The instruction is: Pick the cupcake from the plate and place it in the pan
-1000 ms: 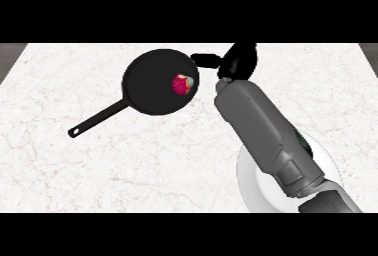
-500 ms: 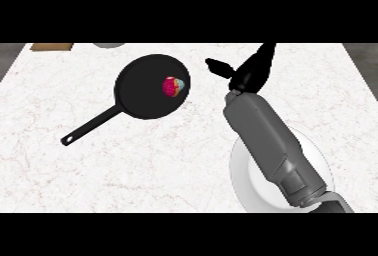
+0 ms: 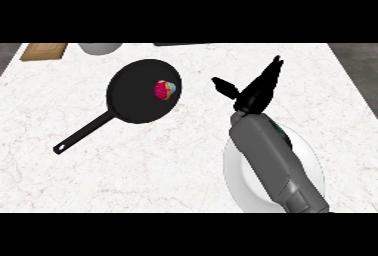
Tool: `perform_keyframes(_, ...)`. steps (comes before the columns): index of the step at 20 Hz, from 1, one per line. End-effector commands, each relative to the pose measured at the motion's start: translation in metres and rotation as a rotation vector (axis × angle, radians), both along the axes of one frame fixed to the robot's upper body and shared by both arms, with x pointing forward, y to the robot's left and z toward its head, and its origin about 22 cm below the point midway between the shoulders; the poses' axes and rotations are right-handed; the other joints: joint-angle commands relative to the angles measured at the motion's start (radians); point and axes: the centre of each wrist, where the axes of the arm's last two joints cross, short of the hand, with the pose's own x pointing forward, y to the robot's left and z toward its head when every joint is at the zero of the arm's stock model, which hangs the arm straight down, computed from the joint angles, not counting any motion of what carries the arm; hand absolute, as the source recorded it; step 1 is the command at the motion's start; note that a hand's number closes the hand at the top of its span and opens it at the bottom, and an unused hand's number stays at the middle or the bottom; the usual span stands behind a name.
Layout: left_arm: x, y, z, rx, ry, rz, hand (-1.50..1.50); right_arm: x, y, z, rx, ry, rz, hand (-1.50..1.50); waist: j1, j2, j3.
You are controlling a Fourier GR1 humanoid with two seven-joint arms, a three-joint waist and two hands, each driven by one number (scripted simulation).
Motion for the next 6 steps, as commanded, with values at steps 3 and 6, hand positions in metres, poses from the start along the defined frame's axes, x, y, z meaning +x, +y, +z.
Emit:
perform_keyframes(3,0.08,-0.012,0.039,-0.018,-0.459,-0.056,0.0,-0.025,-0.002,-0.022,0.016,-0.016,-0.003,-1.5,-0.048,-0.016,-0.009)
perform_keyframes(6,0.084,-0.012,0.039,-0.022,-0.456,-0.039,0.0,-0.034,-0.001,-0.027,0.02,-0.003,0.025,-1.5,-0.06,-0.01,-0.011)
